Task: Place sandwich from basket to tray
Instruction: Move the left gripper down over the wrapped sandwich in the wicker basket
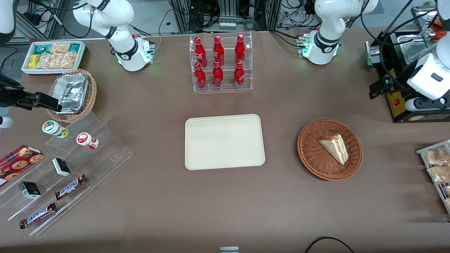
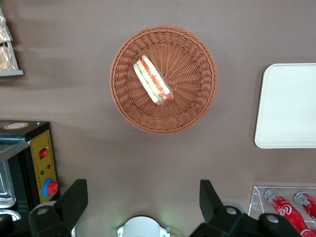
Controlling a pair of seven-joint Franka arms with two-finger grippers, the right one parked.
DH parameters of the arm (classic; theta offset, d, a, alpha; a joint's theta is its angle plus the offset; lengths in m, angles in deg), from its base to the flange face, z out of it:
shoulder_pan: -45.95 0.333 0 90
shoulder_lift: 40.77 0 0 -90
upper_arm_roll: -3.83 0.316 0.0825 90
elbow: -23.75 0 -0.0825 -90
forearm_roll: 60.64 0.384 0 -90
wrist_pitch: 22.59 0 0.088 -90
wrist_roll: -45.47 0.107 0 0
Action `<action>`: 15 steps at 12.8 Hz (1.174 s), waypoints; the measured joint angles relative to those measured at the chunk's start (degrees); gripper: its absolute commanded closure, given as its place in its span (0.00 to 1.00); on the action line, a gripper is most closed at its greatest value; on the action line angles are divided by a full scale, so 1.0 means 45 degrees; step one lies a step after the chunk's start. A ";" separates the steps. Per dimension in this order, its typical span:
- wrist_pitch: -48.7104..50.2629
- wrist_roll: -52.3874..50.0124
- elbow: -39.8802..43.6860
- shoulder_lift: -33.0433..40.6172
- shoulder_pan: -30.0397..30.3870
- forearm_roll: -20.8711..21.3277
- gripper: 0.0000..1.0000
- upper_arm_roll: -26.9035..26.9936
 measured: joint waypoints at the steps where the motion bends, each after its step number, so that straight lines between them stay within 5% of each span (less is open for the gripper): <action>1: -0.0003 0.0029 0.0000 0.0000 0.0000 0.0015 0.00 0.0000; 7: -0.1220 0.0086 -0.0710 -0.0173 0.0000 0.0044 0.00 0.0000; 15: -0.6058 0.0132 -0.4909 -0.0571 0.0000 0.0059 0.00 0.0000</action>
